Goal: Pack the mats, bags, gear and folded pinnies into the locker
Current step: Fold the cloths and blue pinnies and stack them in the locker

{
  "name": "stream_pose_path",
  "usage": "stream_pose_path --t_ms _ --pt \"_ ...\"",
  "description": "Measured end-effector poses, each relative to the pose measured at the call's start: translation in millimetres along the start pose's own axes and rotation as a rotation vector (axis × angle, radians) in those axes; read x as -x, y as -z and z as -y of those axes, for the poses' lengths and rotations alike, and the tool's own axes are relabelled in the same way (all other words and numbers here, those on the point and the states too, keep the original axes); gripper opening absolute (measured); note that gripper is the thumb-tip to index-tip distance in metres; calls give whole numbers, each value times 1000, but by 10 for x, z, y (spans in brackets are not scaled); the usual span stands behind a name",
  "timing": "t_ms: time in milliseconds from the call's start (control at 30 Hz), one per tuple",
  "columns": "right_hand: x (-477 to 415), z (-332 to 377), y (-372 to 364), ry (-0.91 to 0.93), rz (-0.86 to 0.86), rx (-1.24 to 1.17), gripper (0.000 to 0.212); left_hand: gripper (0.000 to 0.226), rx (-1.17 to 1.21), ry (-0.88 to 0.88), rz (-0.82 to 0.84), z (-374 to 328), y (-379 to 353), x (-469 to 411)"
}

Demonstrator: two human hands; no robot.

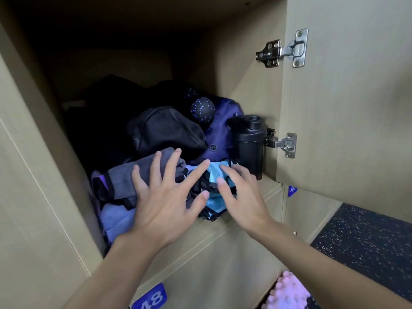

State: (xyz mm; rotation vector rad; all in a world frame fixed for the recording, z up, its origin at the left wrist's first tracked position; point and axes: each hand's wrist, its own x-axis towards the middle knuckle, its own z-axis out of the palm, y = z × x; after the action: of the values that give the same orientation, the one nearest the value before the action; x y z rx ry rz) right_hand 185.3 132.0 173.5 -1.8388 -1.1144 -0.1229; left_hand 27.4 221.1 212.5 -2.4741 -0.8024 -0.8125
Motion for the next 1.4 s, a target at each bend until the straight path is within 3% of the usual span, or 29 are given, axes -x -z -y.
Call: stream_pose_path --t_ms 433,733,933,1400 --pt "-257 -27 -187 -15 139 21 53 50 -61 -15 -15 42 -80 30" --pt "-236 -7 -201 -15 128 108 54 49 -29 -19 -16 65 -70 19" --pt "-128 21 -122 -5 30 159 52 53 41 0 30 57 41 -11" --pt "121 98 209 -33 39 83 54 55 194 7 88 36 385 48"
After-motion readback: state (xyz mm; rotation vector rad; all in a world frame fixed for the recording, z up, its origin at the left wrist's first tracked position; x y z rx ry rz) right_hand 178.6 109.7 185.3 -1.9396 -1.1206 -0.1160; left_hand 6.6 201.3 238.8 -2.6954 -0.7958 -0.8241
